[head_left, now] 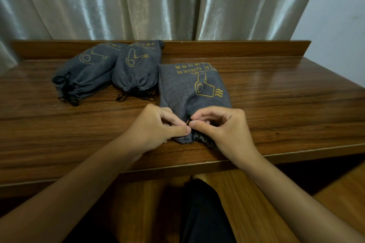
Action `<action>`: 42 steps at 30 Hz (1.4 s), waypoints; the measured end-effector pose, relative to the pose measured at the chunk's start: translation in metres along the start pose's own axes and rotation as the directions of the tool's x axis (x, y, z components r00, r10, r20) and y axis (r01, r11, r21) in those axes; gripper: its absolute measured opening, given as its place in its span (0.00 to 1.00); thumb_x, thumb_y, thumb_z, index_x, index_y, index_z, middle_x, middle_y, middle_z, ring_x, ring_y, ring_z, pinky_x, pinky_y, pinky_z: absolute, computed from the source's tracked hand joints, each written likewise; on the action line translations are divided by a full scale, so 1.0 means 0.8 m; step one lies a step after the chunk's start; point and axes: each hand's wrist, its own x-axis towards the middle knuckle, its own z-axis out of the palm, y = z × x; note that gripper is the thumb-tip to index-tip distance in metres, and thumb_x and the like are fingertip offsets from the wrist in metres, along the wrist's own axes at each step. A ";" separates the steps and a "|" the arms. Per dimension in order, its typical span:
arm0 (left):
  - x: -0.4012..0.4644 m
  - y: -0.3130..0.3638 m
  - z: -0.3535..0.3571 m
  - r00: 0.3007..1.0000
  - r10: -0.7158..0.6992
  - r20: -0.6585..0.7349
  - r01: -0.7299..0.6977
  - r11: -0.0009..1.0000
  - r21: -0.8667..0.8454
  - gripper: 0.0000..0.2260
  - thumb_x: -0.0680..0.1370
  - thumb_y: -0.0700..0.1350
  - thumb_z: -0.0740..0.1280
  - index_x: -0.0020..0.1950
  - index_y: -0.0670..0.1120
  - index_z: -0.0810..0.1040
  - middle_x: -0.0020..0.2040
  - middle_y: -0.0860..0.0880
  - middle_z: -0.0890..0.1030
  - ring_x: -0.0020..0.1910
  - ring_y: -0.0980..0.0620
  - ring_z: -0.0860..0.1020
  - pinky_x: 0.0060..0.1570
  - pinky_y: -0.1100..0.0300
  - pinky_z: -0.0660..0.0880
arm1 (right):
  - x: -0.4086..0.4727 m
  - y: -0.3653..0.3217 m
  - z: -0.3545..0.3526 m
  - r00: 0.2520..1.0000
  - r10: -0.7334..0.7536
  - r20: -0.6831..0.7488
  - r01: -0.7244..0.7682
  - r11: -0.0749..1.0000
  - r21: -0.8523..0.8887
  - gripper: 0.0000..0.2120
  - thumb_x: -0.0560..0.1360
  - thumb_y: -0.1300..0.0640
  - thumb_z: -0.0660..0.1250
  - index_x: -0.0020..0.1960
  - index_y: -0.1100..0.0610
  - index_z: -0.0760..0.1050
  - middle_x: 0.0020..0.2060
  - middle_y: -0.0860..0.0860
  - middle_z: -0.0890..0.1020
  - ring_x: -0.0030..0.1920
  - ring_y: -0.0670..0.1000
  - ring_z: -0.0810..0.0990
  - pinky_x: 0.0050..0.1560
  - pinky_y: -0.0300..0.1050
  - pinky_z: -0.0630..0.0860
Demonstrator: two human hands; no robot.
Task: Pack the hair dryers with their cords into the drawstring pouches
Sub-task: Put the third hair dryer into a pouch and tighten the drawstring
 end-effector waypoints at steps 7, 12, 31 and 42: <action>-0.008 -0.015 0.016 0.988 -0.096 -0.118 0.062 0.964 -0.260 0.03 0.73 0.40 0.74 0.44 0.42 0.86 0.29 0.56 0.76 0.27 0.62 0.71 0.28 0.70 0.69 | 0.003 0.001 -0.002 0.980 0.197 -0.018 -0.185 0.946 0.265 0.07 0.69 0.66 0.76 0.42 0.55 0.84 0.39 0.58 0.86 0.43 0.53 0.86 0.49 0.42 0.81; -0.012 -0.017 0.022 0.986 0.002 -0.168 -0.035 0.980 -0.194 0.02 0.74 0.40 0.73 0.42 0.43 0.85 0.38 0.48 0.76 0.29 0.60 0.72 0.29 0.68 0.71 | 0.003 -0.004 -0.004 0.978 0.209 0.006 -0.208 0.970 0.124 0.06 0.70 0.66 0.76 0.43 0.57 0.83 0.35 0.54 0.86 0.37 0.45 0.84 0.42 0.34 0.78; -0.023 -0.002 0.052 0.859 0.434 -0.270 -0.230 0.800 0.555 0.05 0.72 0.40 0.74 0.37 0.41 0.82 0.36 0.49 0.72 0.32 0.52 0.72 0.32 0.54 0.71 | 0.009 -0.021 -0.010 0.966 0.257 0.031 -0.238 0.928 -0.285 0.06 0.67 0.52 0.80 0.41 0.52 0.86 0.32 0.46 0.86 0.33 0.40 0.81 0.39 0.37 0.77; -0.028 -0.004 0.056 0.873 0.390 -0.293 -0.162 0.799 0.580 0.03 0.72 0.43 0.75 0.43 0.45 0.85 0.38 0.53 0.71 0.34 0.58 0.69 0.35 0.65 0.64 | 0.018 -0.017 -0.010 0.950 0.313 0.017 -0.297 0.916 -0.269 0.04 0.68 0.57 0.79 0.39 0.55 0.86 0.30 0.50 0.85 0.30 0.42 0.78 0.35 0.38 0.75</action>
